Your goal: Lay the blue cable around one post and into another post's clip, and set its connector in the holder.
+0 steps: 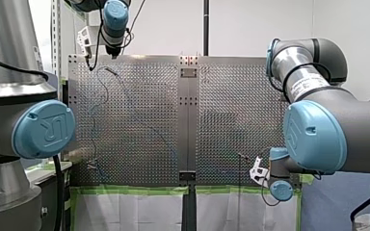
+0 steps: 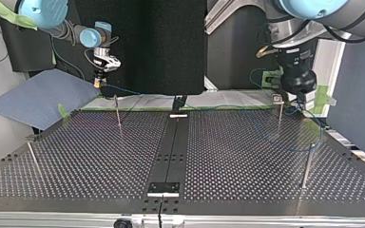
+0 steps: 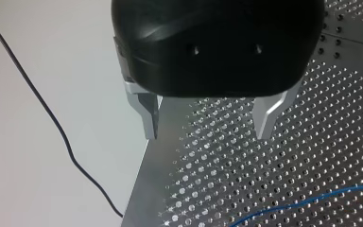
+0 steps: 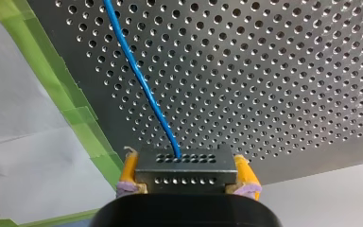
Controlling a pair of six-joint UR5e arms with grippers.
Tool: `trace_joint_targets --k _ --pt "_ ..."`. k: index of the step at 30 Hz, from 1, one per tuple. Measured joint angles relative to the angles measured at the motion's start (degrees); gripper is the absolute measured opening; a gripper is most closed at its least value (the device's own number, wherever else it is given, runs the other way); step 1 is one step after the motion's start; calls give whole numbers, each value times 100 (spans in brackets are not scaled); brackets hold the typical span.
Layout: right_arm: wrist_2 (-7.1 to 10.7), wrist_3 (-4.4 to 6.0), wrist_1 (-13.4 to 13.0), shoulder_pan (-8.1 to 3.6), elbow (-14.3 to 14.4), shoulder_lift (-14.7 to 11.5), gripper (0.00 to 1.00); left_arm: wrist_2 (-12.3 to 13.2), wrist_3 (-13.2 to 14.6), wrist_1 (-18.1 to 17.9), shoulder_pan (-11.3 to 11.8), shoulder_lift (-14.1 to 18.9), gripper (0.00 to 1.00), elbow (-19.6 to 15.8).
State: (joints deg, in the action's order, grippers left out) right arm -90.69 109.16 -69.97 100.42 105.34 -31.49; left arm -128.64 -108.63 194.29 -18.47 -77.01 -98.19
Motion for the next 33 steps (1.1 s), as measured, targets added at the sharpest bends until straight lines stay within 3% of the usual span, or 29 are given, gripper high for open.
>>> trace_joint_targets --k 12,20,26,33 --pt "7 -15 15 11 0 -3 0 562 146 124 556 181 100 21" --pt "7 -20 17 22 -1 -4 0 948 118 -44 929 92 100 -86" --pt "7 -23 17 33 -7 -3 0 1220 108 -300 984 -118 100 -339" --pt "6 -24 17 48 -11 -3 0 1593 85 -672 1009 -122 100 -594"
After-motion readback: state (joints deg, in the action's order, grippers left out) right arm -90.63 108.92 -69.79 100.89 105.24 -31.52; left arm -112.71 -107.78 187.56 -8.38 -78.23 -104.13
